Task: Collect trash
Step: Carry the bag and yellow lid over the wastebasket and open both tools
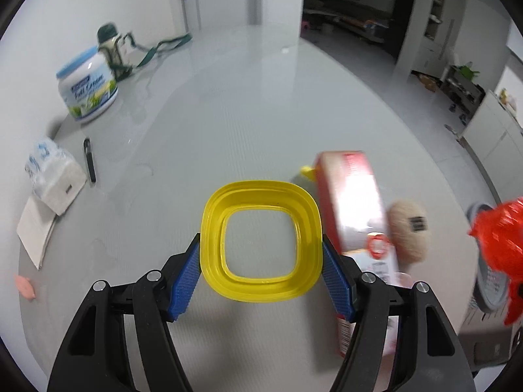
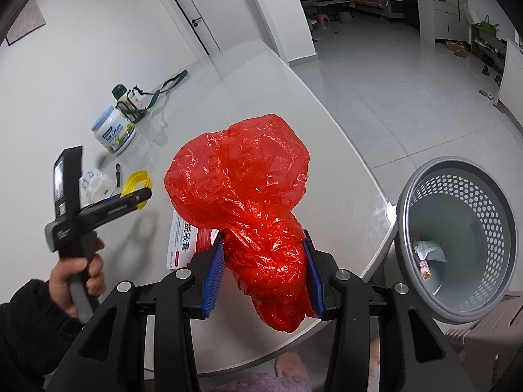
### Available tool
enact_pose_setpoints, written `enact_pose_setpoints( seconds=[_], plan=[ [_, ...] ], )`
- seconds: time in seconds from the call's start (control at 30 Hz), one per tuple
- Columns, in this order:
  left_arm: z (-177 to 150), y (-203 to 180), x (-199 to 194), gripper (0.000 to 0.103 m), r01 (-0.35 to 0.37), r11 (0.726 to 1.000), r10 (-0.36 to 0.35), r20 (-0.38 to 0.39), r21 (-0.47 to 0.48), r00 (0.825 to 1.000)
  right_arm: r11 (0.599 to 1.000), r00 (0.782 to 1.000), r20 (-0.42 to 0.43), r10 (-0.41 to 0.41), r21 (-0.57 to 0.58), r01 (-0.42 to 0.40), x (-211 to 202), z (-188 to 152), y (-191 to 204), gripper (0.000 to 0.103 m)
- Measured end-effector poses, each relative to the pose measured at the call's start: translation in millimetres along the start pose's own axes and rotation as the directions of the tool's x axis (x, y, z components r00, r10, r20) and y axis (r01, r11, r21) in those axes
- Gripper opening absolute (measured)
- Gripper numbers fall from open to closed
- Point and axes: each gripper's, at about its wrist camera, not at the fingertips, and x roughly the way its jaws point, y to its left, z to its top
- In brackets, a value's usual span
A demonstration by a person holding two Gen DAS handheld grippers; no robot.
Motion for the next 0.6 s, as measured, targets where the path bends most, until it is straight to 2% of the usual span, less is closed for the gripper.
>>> enact_pose_setpoints(
  seconds=[0.27,0.6],
  plan=[
    [8,-60,-46,0.066,0.114,0.988,-0.119,0.050,0.104,0.992,0.998,0.998,0.060,-0.031,0.063,0.027,-29,-6,-27,0.042],
    [6,-168,-76,0.066,0.219,0.946,-0.239,0.053,0.240,0.970,0.984,0.991,0.088,-0.098,0.155,0.083,-69,-20,-96,0.042]
  ],
)
